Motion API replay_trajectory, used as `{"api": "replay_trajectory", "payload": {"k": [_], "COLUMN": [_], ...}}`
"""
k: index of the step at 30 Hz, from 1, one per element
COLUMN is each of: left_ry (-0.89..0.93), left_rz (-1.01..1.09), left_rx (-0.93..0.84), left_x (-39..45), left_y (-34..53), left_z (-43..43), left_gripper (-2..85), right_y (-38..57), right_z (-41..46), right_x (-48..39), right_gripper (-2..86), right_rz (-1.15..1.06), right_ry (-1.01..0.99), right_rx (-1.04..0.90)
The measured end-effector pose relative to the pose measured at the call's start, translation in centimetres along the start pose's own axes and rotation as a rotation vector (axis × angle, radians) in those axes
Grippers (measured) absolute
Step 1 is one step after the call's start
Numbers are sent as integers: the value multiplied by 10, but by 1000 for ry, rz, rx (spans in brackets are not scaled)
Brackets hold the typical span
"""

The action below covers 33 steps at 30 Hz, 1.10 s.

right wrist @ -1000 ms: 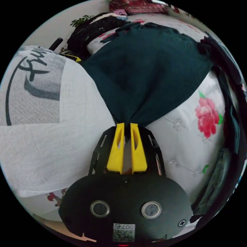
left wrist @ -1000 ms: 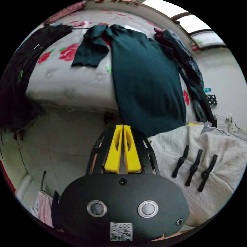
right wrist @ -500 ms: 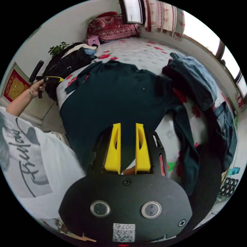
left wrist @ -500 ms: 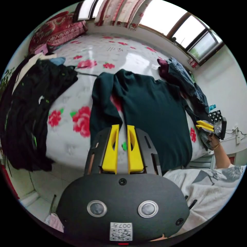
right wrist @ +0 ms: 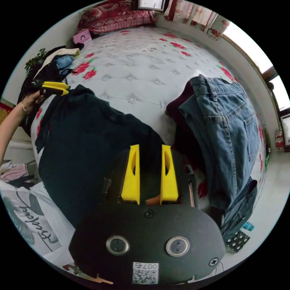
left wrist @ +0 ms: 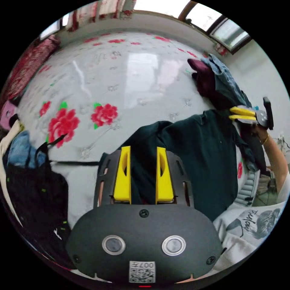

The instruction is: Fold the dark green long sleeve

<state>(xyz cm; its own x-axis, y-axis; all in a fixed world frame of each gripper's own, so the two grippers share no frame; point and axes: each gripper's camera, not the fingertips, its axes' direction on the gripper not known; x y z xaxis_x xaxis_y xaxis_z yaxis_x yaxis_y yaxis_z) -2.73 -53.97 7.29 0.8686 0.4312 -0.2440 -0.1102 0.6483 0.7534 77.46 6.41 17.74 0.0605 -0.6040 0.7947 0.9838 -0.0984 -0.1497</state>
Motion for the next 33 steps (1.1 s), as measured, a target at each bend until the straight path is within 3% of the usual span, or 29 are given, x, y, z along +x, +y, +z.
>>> {"api": "replay_trajectory", "payload": {"k": [2,3,6,8,11,14,19,23,26,30,33], "left_ry": [28,-73,-41,-5,51,22,23,-90,-172,-154,-149], "left_rz": [-3,33,82,25,-112,-221,-349,-415,-500,-691,-699], "left_rx": [-136,-47,-5,92,313,347,322,384,354,236,123], "left_x": [-5,-2,-2,-15,-42,-51,-62,-64,-63,-59,-49], "left_y": [-14,-13,0,19,62,81,97,159,221,300,321], "left_z": [32,25,25,5,-42,-42,-31,-69,-75,-47,-21], "left_gripper": [104,47,4,-1,-2,5,32,59,79,112,104], "right_y": [-20,-28,-27,-21,8,34,45,86,131,197,237], "right_z": [21,38,75,62,0,-18,51,20,6,16,26], "right_x": [8,11,11,4,2,-11,-17,-29,-33,-47,-64], "right_gripper": [54,49,29,18,7,4,5,5,7,4,1], "right_rz": [13,29,71,30,34,46,158,167,197,280,315], "right_ry": [4,5,-39,6,65,142,116,169,42,-164,-274], "right_rx": [-50,-86,-147,-83,212,342,31,167,207,182,152]}}
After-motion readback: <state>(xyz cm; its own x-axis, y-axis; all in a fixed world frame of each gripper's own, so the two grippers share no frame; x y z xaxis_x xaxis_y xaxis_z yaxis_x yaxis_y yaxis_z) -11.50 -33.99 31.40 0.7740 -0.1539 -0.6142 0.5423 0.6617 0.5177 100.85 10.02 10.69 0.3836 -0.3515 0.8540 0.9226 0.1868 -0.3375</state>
